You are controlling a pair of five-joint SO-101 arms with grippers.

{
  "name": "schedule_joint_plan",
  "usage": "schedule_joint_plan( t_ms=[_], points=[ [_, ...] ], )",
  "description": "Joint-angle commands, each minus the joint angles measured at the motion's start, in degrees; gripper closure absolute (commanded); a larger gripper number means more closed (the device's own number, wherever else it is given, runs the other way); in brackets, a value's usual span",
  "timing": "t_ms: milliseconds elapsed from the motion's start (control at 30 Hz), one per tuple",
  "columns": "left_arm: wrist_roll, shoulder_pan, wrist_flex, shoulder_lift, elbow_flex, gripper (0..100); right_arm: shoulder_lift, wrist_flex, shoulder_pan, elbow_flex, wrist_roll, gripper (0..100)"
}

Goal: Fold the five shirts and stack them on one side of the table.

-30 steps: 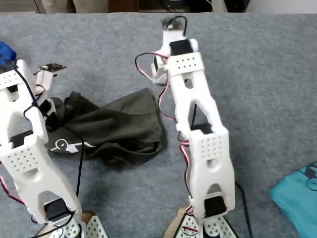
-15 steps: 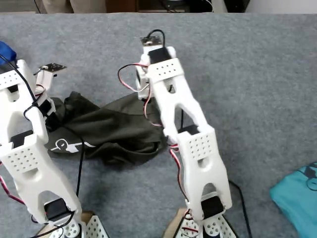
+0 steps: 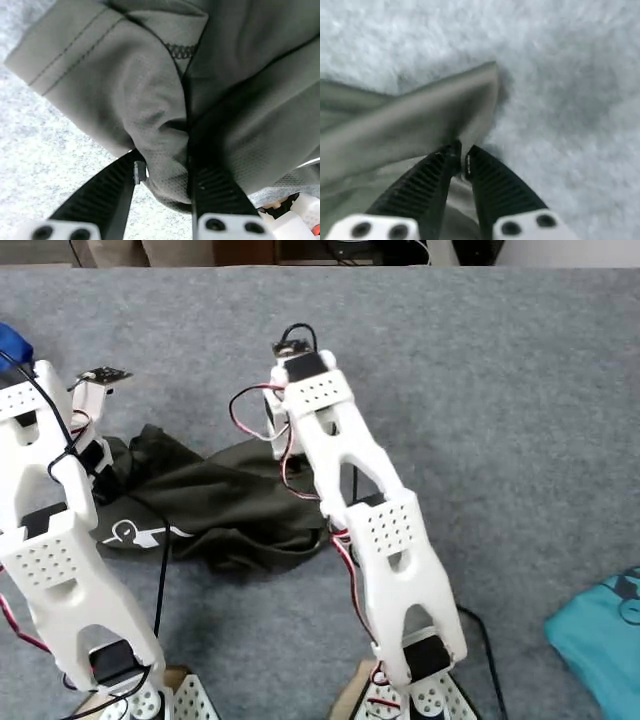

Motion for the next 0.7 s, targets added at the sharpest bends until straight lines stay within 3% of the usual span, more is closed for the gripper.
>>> schedule_joint_plan(
  t_ms=[0,167,367,667],
  points=[
    [0.53,-0.62,0.70,-3.38,-1.85,85,-4.53,3.43,0.40,-3.65,-0.62,99.4],
    [0.44,-0.62,0.70,-3.38,-1.85,85,-15.78,3.43,0.04,4.18,-0.44,99.4],
    [0.35,-0.62,0.70,-3.38,-1.85,85,-27.56,3.08,-3.30,28.35,-2.02,99.4],
    [0.26,-0.35,0.70,-3.38,-1.93,85,-33.89,-1.76,-4.70,52.35,-4.04,99.4]
  ],
)
